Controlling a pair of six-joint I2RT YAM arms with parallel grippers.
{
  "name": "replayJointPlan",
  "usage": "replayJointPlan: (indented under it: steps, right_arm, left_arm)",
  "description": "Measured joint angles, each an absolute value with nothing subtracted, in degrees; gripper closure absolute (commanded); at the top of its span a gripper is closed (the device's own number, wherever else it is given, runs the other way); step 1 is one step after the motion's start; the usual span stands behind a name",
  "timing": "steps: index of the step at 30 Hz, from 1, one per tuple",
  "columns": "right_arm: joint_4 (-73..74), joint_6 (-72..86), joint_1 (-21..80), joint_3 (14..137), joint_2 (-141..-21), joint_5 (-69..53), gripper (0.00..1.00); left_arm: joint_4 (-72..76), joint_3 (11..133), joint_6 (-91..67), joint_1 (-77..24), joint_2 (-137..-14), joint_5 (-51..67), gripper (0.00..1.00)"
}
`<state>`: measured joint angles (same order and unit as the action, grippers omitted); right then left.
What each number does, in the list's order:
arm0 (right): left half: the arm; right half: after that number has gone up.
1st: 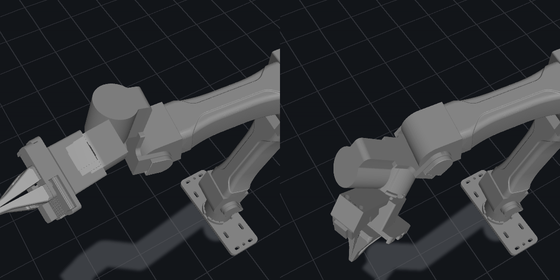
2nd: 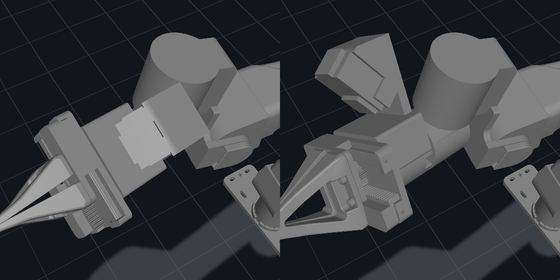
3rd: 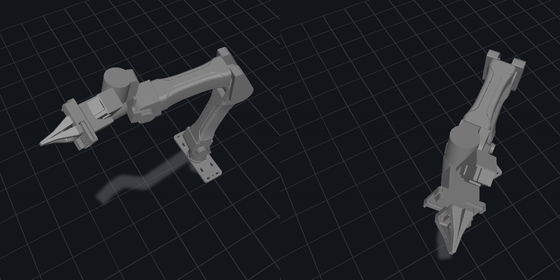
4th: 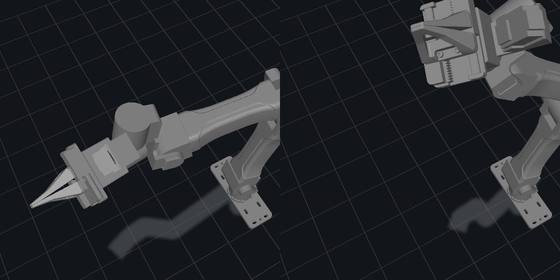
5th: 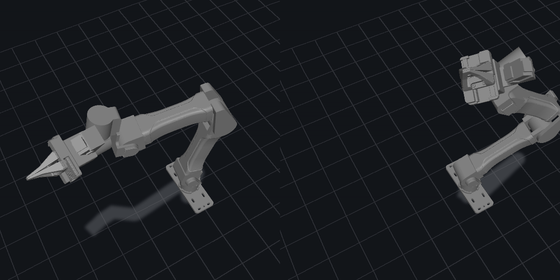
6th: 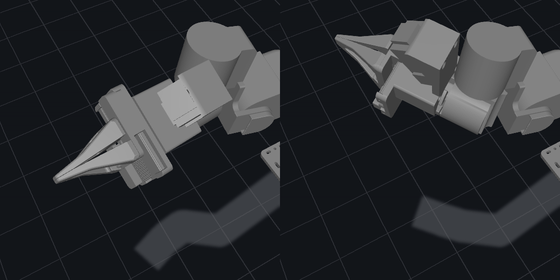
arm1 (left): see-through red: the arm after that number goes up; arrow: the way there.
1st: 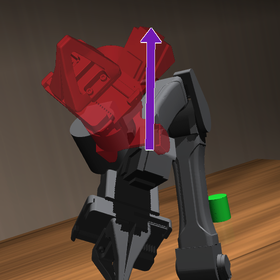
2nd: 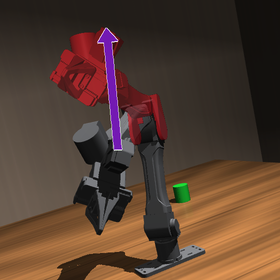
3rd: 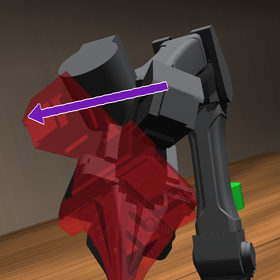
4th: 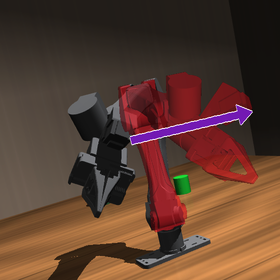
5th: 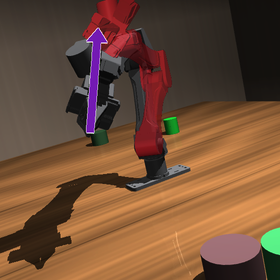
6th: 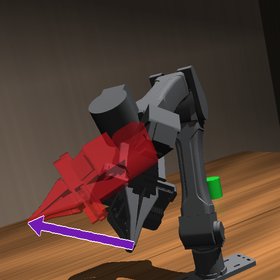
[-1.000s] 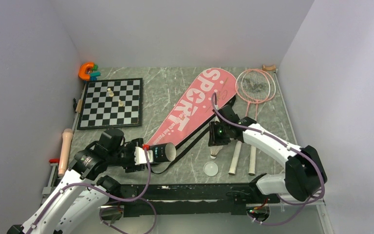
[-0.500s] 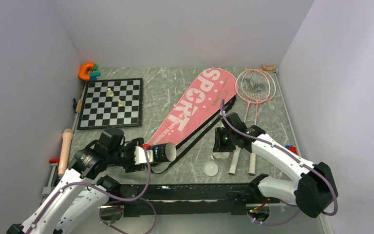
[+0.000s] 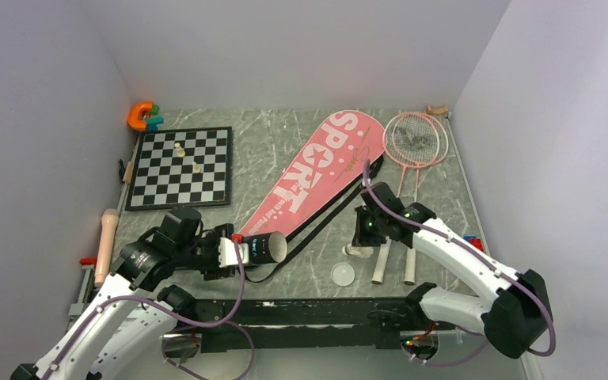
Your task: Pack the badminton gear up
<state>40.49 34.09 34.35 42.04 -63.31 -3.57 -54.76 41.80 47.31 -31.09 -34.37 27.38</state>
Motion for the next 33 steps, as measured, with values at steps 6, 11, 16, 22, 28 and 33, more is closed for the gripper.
replayJointPlan:
  steps: [6, 11, 16, 22, 28, 33]
  right_arm:
    - [43.77, 34.76, 35.88, 55.07, -58.87, -3.84, 1.0]
    - [42.63, 35.79, 43.53, 67.48, -57.04, -4.95, 1.0]
    - [41.28, 36.75, 53.06, 73.49, -59.07, -4.73, 1.0]
    - [41.1, 37.85, 58.52, 74.11, -61.87, -3.18, 1.0]
    - [40.38, 38.65, 61.34, 74.15, -63.46, -1.67, 1.0]
    - [39.42, 39.09, 63.59, 74.37, -65.43, -0.67, 1.0]
  left_arm:
    - [-54.61, 41.8, 47.05, -31.09, -34.41, 27.64, 1.0]
    - [-53.65, 41.12, 46.59, -31.09, -35.03, 27.97, 1.0]
    - [-52.93, 40.71, 45.76, -31.09, -35.7, 28.18, 1.0]
    - [-52.23, 40.69, 45.15, -31.09, -36.05, 27.57, 1.0]
    - [-51.7, 40.25, 44.42, -31.07, -36.97, 26.0, 1.0]
    - [-51.7, 40.18, 43.83, -31.03, -37.39, 24.21, 1.0]
